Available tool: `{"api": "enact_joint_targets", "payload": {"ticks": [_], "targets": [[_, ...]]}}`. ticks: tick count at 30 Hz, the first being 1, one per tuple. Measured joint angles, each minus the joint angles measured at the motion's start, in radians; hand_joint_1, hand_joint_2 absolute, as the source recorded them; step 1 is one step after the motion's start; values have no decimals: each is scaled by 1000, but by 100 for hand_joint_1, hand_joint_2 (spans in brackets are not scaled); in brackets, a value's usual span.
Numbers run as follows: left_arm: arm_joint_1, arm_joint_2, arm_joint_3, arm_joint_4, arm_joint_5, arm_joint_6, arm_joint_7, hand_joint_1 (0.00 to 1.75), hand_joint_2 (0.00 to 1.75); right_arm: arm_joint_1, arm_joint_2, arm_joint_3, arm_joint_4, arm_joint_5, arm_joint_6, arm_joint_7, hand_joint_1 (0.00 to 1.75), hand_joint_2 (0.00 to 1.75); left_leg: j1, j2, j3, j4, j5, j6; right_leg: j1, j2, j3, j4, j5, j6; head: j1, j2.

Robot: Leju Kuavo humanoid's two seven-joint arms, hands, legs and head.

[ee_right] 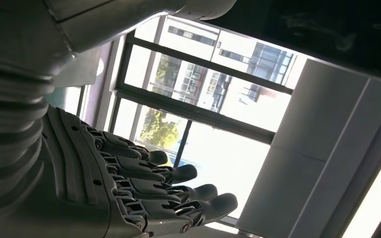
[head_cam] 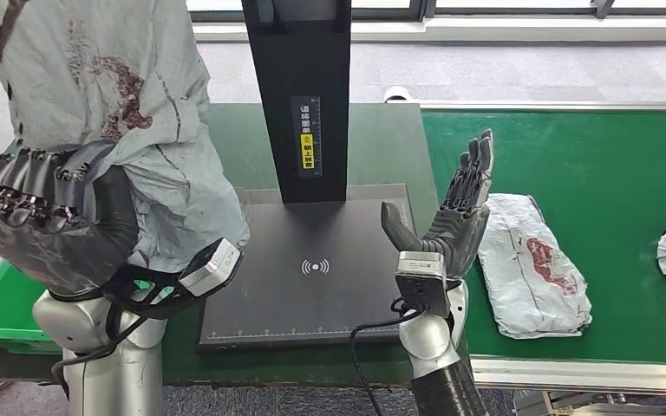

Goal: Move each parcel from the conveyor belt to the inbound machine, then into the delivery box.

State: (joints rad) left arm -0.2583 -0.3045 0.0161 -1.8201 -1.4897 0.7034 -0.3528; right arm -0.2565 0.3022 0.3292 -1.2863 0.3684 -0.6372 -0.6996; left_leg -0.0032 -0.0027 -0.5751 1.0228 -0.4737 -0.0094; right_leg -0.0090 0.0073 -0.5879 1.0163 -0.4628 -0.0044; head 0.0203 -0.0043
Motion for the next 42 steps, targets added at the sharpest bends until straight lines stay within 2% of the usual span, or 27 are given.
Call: {"api": "enact_joint_targets", "payload": {"ticks": [3, 7, 9, 13, 17, 21, 27, 41, 42], "targets": [[-24, 1, 31, 12, 0, -1, 54, 175, 175, 3, -1, 0, 0, -1, 4, 0, 0, 175, 0, 0, 0, 0, 0, 0, 0, 0, 0, 0, 0, 0, 0, 0], [-59, 14, 103, 97, 0, -3, 142, 175, 175, 13, -4, 0, -1, -4, 21, -1, 0, 175, 0, 0, 0, 0, 0, 0, 0, 0, 0, 0, 0, 0, 0, 0], [-81, 18, 164, 152, 5, -3, 120, 175, 175, 15, -5, 2, -1, -11, 21, -1, 0, 175, 0, 0, 0, 0, 0, 0, 0, 0, 0, 0, 0, 0, 0, 0], [-130, 19, 349, 268, 35, -3, -10, 175, 175, 18, -8, 6, -1, -16, 13, -1, 0, 175, 0, 1, 0, 0, 0, 0, 0, 1, -1, 0, 0, 0, 0, 0], [-164, 22, 449, 352, 31, -3, -17, 175, 175, 21, -8, 7, -1, -10, 13, -1, 0, 175, 0, -1, -1, 0, 0, 0, 0, 0, -1, 0, 0, 0, 0, 0], [-199, 31, 545, 448, 11, -3, 60, 175, 175, 29, -9, 7, -2, 6, 37, -1, 0, 175, 0, 0, -1, 0, 0, 0, 0, 1, -1, 0, 0, 0, 0, 0], [-216, 51, 601, 530, 9, -3, 88, 175, 175, 31, -10, 7, -2, 10, 47, -1, 0, 175, 0, 0, -1, 0, 0, 0, 0, 1, -1, 0, 0, 0, 0, 0], [-226, 70, 645, 592, 9, -3, 93, 175, 175, 31, -10, 7, -2, 13, 63, -1, 0, 175, 0, 0, -1, 0, 0, 0, 0, 1, -1, 0, 0, 0, 0, 0], [-227, 71, 648, 595, 9, -3, 91, 131, 175, 31, -10, 7, -2, 14, 63, -1, 0, 175, 0, 0, -1, 0, 0, 0, 0, 1, -1, 0, 0, 0, 0, 0]]}}
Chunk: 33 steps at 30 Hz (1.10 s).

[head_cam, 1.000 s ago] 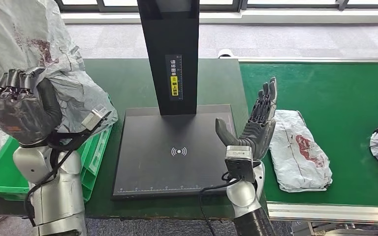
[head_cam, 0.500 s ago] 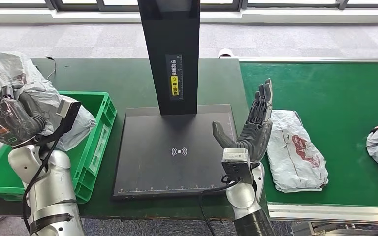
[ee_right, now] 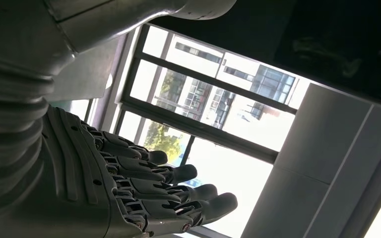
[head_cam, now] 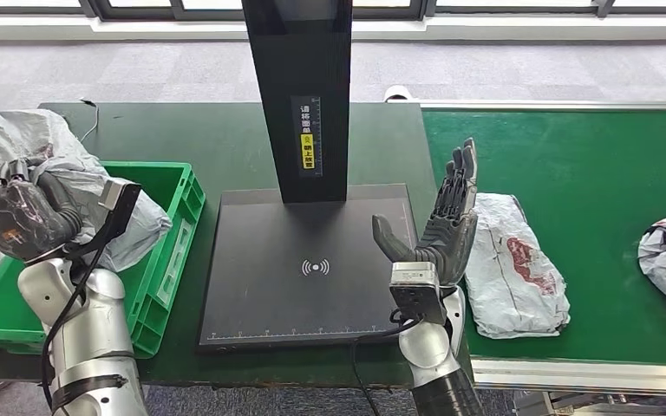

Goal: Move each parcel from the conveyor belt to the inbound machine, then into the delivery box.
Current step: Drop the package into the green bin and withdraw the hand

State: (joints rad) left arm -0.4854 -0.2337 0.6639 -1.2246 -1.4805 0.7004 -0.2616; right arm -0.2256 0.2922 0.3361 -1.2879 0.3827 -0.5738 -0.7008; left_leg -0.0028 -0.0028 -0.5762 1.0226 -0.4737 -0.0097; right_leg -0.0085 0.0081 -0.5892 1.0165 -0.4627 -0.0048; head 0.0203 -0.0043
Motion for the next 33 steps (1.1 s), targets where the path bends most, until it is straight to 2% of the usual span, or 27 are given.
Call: {"api": "enact_joint_targets", "payload": {"ticks": [3, 6, 8, 11, 14, 16, 22, 33], "targets": [[-3, 1, 6, 2, 0, 0, -4, 0, 175, 0, 0, 0, 0, 6, 6, 0, 0, 175, 0, 0, 0, 0, 0, 0, 0, 0, 0, 0, 0, 0, 0, 0], [-3, -1, 12, -20, 3, 0, -25, 0, 175, 0, 0, 0, 0, 13, 15, 0, 0, 175, 0, 0, 0, 0, 0, 0, 0, 0, 0, 0, 0, 0, 0, 0], [-3, -6, 25, -47, 13, 0, -78, 0, 175, 0, 0, 0, 0, 16, 19, 0, 0, 175, 0, 0, 0, 0, 0, 0, 0, 0, 0, 0, 0, 0, 0, 0], [-12, -26, 78, -91, 41, 0, -214, 0, 175, 0, 0, 0, 0, 12, 19, 0, 0, 175, 0, 0, 0, 0, 0, 0, 0, 0, 0, 0, 0, 0, 0, 0], [-37, -54, 169, -127, 77, 0, -362, 0, 175, 3, 0, -11, 0, -18, 17, 1, 0, 175, 0, 0, 0, 0, 0, 0, 0, 0, 0, 0, 0, 0, 0, 0], [-56, -68, 225, -141, 97, 0, -414, 0, 175, 7, 0, -28, 0, -37, 10, 1, 0, 175, 0, 1, 0, 0, 0, 0, 0, 0, 0, 0, 0, 0, 0, 0], [-95, -88, 298, -157, 110, 0, -435, 0, 175, 23, -3, -74, -11, -57, -10, 1, 0, 175, 0, 0, 0, 0, 0, 0, 0, 0, 0, 0, 0, 0, 0, 0], [-113, -102, 310, -191, 167, 0, -436, 0, 175, 34, -3, -116, -16, -49, -22, 1, 0, 175, 0, 1, 0, 0, 0, 0, 0, 0, -1, 0, 0, 0, 0, 0]]}}
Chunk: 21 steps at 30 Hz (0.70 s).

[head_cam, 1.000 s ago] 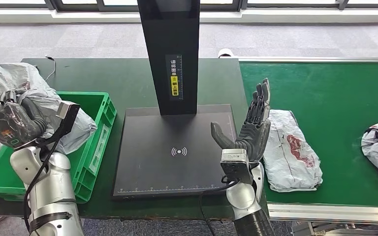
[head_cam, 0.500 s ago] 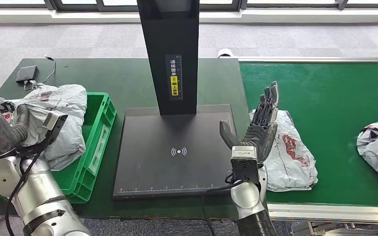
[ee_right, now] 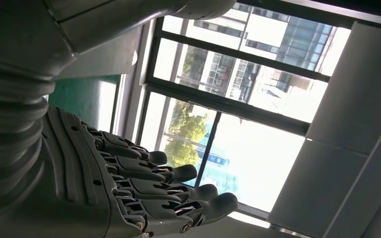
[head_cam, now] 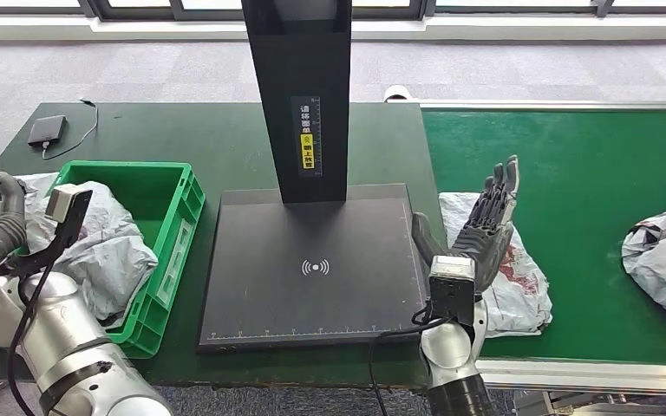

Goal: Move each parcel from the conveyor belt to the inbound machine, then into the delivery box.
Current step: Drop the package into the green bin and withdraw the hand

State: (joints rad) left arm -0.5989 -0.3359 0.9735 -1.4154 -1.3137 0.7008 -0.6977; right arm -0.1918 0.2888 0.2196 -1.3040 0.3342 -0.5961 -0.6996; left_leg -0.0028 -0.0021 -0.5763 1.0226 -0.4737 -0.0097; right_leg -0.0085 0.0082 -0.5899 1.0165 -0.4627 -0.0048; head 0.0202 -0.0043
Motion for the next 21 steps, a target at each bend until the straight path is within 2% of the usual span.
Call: {"api": "enact_joint_targets", "payload": {"ticks": [13, 16, 17, 20, 21], "targets": [[-1, -4, 0, -7, 0, 0, 0, 0, 175, 2, 0, -10, -3, 1, 0, 0, 0, 175, 0, 0, 0, 0, 0, 0, 0, 0, 0, 0, 0, 0, 0, 0], [-4, -5, 3, -3, -25, 0, 3, 0, 44, 3, 0, -14, -3, 9, 2, 0, 0, 175, 0, 0, 0, 0, 0, 0, 0, 0, 0, 0, 0, 0, 0, 0], [-6, -6, 4, 1, -46, 0, 13, 0, 44, 3, 0, -16, -3, 12, 4, 0, 0, 175, 0, 0, 0, 0, 0, 0, 0, 0, 0, 0, 0, 0, 0, 0], [-10, -8, 5, 25, -125, 0, 83, 0, 175, 5, 0, -23, -3, 23, 12, 0, 0, 175, 0, 0, 0, 0, 0, 0, 0, 0, 0, 0, 0, 0, 0, 0], [-9, -8, 0, 39, -144, 0, 121, 0, 175, 6, 0, -25, -3, 26, 13, 0, 0, 175, 0, 0, 0, 0, 0, 0, 0, 0, 0, 0, 0, 0, 0, 0]]}}
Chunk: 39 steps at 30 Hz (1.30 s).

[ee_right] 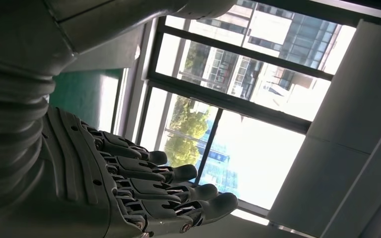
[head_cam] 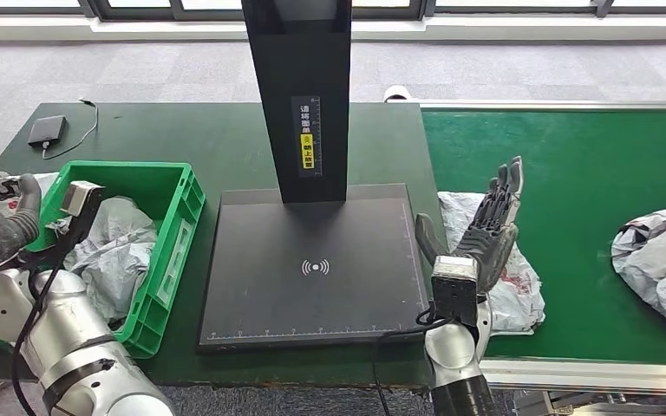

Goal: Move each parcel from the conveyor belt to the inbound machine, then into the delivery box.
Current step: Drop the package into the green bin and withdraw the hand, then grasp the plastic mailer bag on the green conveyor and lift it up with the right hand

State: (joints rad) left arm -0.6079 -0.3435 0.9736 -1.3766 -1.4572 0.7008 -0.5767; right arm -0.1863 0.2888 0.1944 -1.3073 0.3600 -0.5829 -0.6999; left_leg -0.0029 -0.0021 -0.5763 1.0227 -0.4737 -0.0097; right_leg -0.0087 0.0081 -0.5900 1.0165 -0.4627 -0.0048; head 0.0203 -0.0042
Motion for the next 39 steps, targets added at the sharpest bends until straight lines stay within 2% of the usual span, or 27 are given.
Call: {"api": "enact_joint_targets", "payload": {"ticks": [3, 5, 7, 9, 10, 12, 14, 15, 16, 17, 19, 20, 22, 25, 28, 34, 39], "targets": [[11, 12, -49, 58, -11, 0, 136, 0, 175, 2, 0, -5, -1, 3, 2, 0, 0, 175, 0, 0, 0, 0, 0, 0, 0, 0, 0, 0, 0, 0, 0, 0], [20, 24, -93, 97, -8, 0, 184, 0, 175, 4, 0, -9, -3, 5, 6, 0, 0, 175, 0, -1, 0, 0, 0, 0, 0, 0, 0, 0, 0, 0, 0, 0], [21, 31, -113, 122, 16, -4, 159, 0, 175, 4, 0, -12, -4, 17, 7, 5, 0, 175, 0, -1, 0, 0, 0, 0, 0, 0, 0, 0, 0, 0, 0, 0], [30, 34, -127, 139, 143, -74, 51, 0, 175, 4, 0, -24, 1, 102, -25, 77, 0, 175, 0, 0, 0, 0, 0, 0, 0, 0, 0, 0, 0, 0, 0, 0], [48, 37, -151, 141, 271, -157, -14, 0, 175, 2, -1, -39, 11, 204, -50, 159, 0, 175, 0, 0, 0, 0, 0, 0, 0, 0, 1, 0, 0, 0, 0, 0], [116, 46, -250, 122, 652, -367, -99, 0, 175, -9, -2, -95, 55, 520, -94, 372, 0, 175, 0, -1, 0, 0, 0, 0, 0, 0, 1, 0, 0, 0, 0, 0], [197, 46, -384, 70, 1139, -547, -120, 0, 175, -34, -6, -174, 123, 908, -107, 545, 0, 175, 0, -1, -1, 0, -1, 0, 0, 0, 0, 0, 0, 0, 0, 0], [232, 42, -442, 39, 1379, -620, -122, 0, 175, -48, -10, -209, 159, 1046, -109, 601, 0, 175, 0, -1, -2, 0, -1, 0, 0, 0, 0, -1, 0, 0, 0, 0], [267, 36, -492, 8, 1596, -697, -123, 0, 175, -62, -15, -240, 197, 1136, -110, 652, 0, 175, 0, -2, -2, 0, -1, 0, 0, -1, 0, -1, 0, 0, 0, 0], [296, 30, -531, -20, 1771, -772, -123, 0, 175, -74, -22, -266, 233, 1168, -110, 692, 0, 175, 0, -2, -2, 0, -1, 0, 0, -1, 1, -1, 0, 1, 0, 0], [343, 24, -588, -63, 1976, -914, -123, 0, 175, -96, -38, -314, 304, 1162, -112, 746, 0, 175, 0, -4, -3, 1, -1, 1, 0, -3, 1, -1, -1, 1, 0, 0], [361, 24, -607, -79, 1993, -975, -123, 0, 175, -109, -47, -337, 343, 1160, -112, 764, 0, 175, 0, -4, -3, 1, -1, 1, 0, -4, 1, -1, -1, 1, 0, 0], [398, 26, -639, -106, 1905, -1079, -122, 0, 175, -137, -69, -378, 426, 1161, -113, 798, 0, 175, -1, -4, -2, 1, -2, 1, -1, -3, 1, -1, -1, 1, 0, 0], [423, 31, -681, -127, 1770, -1152, -122, 0, 175, -172, -102, -430, 531, 1161, -111, 863, 0, 175, -1, -5, -3, 1, -1, 2, -1, -5, 1, -1, -1, 1, 0, 0], [447, 35, -734, -140, 1744, -1141, -122, 0, 175, -209, -137, -479, 640, 1160, -100, 902, 0, 175, -1, -5, -3, 1, -1, 2, -1, -5, 1, -1, -1, 1, 0, 0], [495, 45, -814, -167, 1729, -1119, -122, 0, 175, -244, -178, -540, 777, 1157, -70, 908, 0, 175, -1, -5, -4, 1, -1, 2, -1, -5, 0, -1, -1, 1, 0, 0], [502, 45, -828, -185, 1713, -1118, -122, 0, 175, -266, -186, -580, 836, 1104, 31, 847, 0, 175, 0, -5, -4, 1, -1, 2, 0, -4, 0, -1, -1, 1, 0, 0]]}}
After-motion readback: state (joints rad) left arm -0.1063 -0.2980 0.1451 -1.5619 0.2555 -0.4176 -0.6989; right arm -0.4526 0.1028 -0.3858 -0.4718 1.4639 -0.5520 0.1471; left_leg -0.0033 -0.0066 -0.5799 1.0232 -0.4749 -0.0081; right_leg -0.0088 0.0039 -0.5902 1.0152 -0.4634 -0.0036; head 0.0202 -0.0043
